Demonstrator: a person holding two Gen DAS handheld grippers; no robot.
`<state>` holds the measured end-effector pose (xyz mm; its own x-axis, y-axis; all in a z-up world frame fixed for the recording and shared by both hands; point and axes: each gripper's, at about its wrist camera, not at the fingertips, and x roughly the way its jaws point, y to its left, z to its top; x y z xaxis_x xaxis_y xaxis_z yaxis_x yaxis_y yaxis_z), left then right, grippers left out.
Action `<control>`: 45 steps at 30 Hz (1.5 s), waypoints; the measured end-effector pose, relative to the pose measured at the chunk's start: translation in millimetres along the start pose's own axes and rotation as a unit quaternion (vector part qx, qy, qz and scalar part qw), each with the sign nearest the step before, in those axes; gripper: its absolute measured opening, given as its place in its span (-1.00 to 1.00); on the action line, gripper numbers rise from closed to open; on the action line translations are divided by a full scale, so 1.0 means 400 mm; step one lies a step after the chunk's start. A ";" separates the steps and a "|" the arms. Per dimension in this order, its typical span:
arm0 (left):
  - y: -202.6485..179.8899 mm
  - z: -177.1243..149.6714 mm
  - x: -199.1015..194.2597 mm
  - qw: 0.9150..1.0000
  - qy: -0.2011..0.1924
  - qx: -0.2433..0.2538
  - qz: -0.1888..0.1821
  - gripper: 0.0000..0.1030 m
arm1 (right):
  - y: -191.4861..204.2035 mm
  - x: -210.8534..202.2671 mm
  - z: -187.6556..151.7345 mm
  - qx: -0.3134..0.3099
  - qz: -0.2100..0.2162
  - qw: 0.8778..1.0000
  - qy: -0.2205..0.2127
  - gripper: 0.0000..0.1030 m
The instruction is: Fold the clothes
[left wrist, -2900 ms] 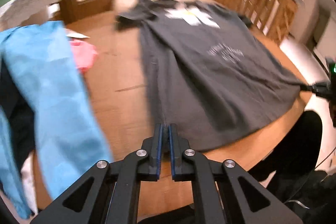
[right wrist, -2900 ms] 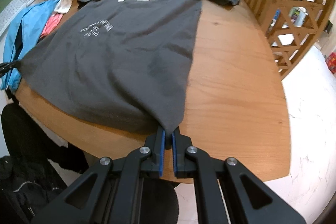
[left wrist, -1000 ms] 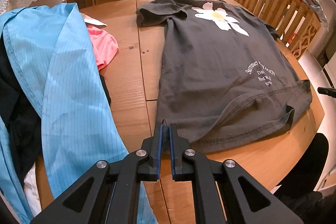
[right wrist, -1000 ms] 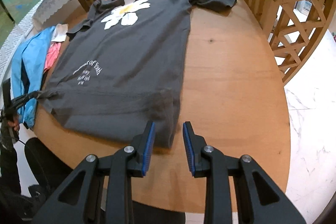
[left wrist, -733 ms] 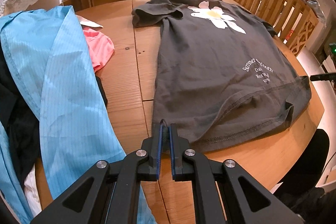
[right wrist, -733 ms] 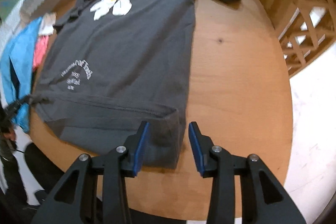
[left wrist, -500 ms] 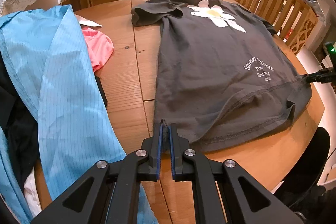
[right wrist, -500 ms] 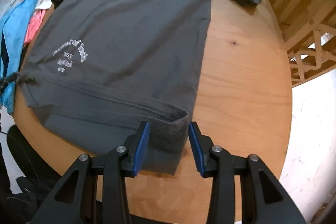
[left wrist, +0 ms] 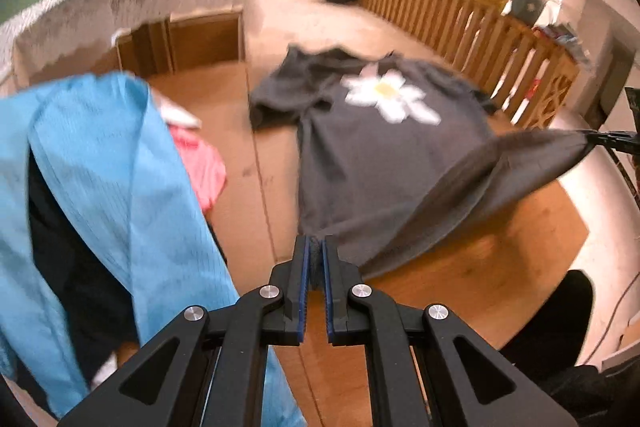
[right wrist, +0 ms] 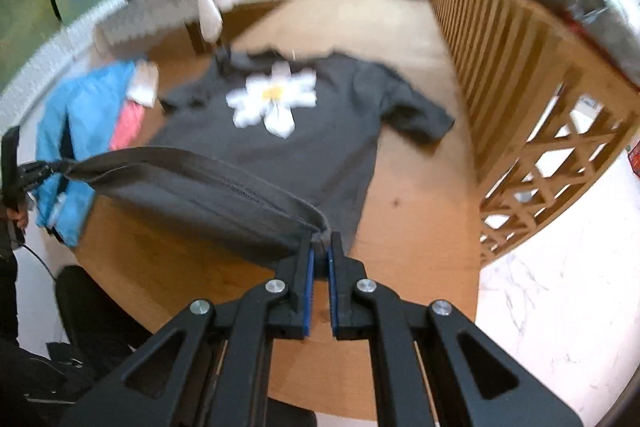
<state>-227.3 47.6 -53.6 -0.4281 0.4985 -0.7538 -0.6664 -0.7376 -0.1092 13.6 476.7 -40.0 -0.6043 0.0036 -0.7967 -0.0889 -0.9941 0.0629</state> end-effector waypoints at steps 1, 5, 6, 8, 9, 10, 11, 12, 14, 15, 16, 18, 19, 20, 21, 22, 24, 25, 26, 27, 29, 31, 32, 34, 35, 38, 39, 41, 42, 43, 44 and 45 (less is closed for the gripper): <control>-0.008 -0.002 -0.031 1.000 -0.009 0.006 0.000 -0.89 | 0.004 -0.030 -0.011 0.001 0.002 1.000 -0.011 -0.89; -0.018 -0.113 -0.051 0.999 0.021 -0.001 -0.024 -0.89 | -0.002 0.038 -0.214 0.033 0.007 0.999 0.042 -0.89; -0.012 -0.148 -0.027 0.999 0.044 -0.010 -0.031 -0.89 | -0.008 0.079 -0.271 0.045 0.003 0.997 0.066 -0.89; 0.000 -0.215 0.020 0.995 0.087 -0.026 -0.044 -0.89 | -0.019 0.139 -0.347 0.066 0.005 0.993 0.099 -0.89; 0.001 -0.223 0.030 0.994 0.095 -0.027 -0.042 -0.89 | -0.021 0.160 -0.364 0.075 0.019 0.991 0.109 -0.89; 0.002 -0.230 0.040 0.993 0.102 -0.029 -0.041 -0.89 | -0.018 0.171 -0.368 0.074 0.022 0.991 0.110 -0.89; 0.004 -0.237 0.050 0.993 0.110 -0.030 -0.040 -0.89 | -0.014 0.173 -0.361 0.065 0.014 0.992 0.109 -0.89; 0.004 -0.243 0.059 0.992 0.116 -0.030 -0.039 -0.89 | -0.010 0.171 -0.351 0.055 0.010 0.992 0.109 -0.89; -0.004 -0.235 0.050 0.992 0.119 -0.011 -0.032 -0.89 | -0.011 0.163 -0.333 0.047 -0.001 0.993 0.108 -0.88; -0.005 -0.239 0.047 0.991 0.126 -0.008 -0.035 -0.87 | -0.012 0.165 -0.337 0.045 -0.006 0.992 0.118 -0.87; -0.006 -0.243 0.044 0.990 0.133 -0.004 -0.038 -0.86 | -0.012 0.168 -0.340 0.044 -0.010 0.991 0.128 -0.84; -0.007 -0.251 0.038 0.988 0.148 0.003 -0.045 -0.77 | -0.013 0.173 -0.347 0.041 -0.019 0.988 0.148 -0.65; -0.008 -0.255 0.034 0.987 0.155 0.006 -0.047 -0.77 | -0.021 0.165 -0.346 0.046 -0.017 0.987 0.154 -0.51; -0.005 -0.257 0.024 0.986 0.159 0.012 -0.043 -0.78 | -0.028 0.158 -0.344 0.050 -0.015 0.986 0.159 -0.48; -0.001 -0.253 0.013 0.986 0.159 0.018 -0.039 -0.78 | -0.036 0.149 -0.341 0.055 -0.013 0.985 0.164 -0.48; 0.003 -0.248 0.002 0.986 0.159 0.023 -0.034 -0.78 | -0.044 0.132 -0.327 0.052 -0.012 0.986 0.158 -0.48; 0.012 -0.221 -0.015 0.987 0.156 0.042 -0.014 -0.78 | -0.052 0.108 -0.281 0.046 -0.028 0.989 0.137 -0.47; 0.016 -0.201 -0.023 0.987 0.154 0.053 0.000 -0.78 | -0.048 0.102 -0.255 0.038 -0.034 0.991 0.127 -0.45; 0.018 -0.178 -0.028 0.986 0.150 0.066 0.014 -0.78 | -0.037 0.105 -0.217 0.025 -0.035 0.993 0.114 -0.42; 0.011 -0.137 -0.021 0.986 0.139 0.085 0.029 -0.76 | -0.027 0.109 -0.177 0.012 -0.036 0.994 0.101 -0.26; -0.003 -0.042 0.015 0.987 0.111 0.109 0.036 -0.57 | 0.002 0.172 -0.082 -0.007 -0.034 0.996 0.084 -0.04; -0.020 0.061 0.095 0.989 0.089 0.118 0.025 -0.05 | 0.033 0.256 0.008 -0.022 -0.024 0.996 0.078 -0.04; -0.028 0.112 0.137 0.989 0.078 0.123 0.019 -0.06 | 0.049 0.299 0.052 -0.029 -0.020 0.996 0.076 -0.04; -0.055 0.201 0.253 0.988 0.063 0.141 0.019 -0.08 | 0.070 0.395 0.126 -0.039 -0.018 0.995 0.085 -0.04; -0.067 0.239 0.308 0.987 0.060 0.149 0.020 -0.08 | 0.077 0.444 0.163 -0.045 -0.017 0.995 0.089 -0.04; -0.085 0.304 0.444 0.984 0.074 0.163 0.022 -0.08 | 0.073 0.587 0.256 -0.043 -0.014 0.994 0.102 -0.04; -0.089 0.320 0.487 0.982 0.081 0.170 0.025 -0.08 | 0.063 0.620 0.274 -0.035 -0.008 0.994 0.107 -0.04; -0.096 0.353 0.573 0.978 0.095 0.184 0.032 -0.08 | 0.043 0.684 0.310 -0.020 0.006 0.993 0.118 -0.04; -0.099 0.367 0.614 0.976 0.102 0.191 0.036 -0.08 | 0.039 0.708 0.321 -0.015 0.009 0.992 0.122 -0.04; -0.099 0.370 0.643 0.973 0.110 0.197 0.041 -0.09 | 0.035 0.735 0.330 -0.015 0.010 0.992 0.127 -0.04; -0.098 0.373 0.671 0.971 0.118 0.203 0.045 -0.09 | 0.038 0.759 0.333 -0.020 0.009 0.991 0.133 -0.04; -0.092 0.375 0.690 0.970 0.127 0.202 0.041 -0.25 | 0.036 0.779 0.330 -0.024 0.007 0.990 0.140 -0.04</control>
<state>-412.5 280.6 -160.4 -0.3595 0.2786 -0.8906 -0.8429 -0.5065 0.1817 -280.6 477.9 -207.7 -0.3614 -0.0347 -0.9318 -0.0398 -0.9978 0.0526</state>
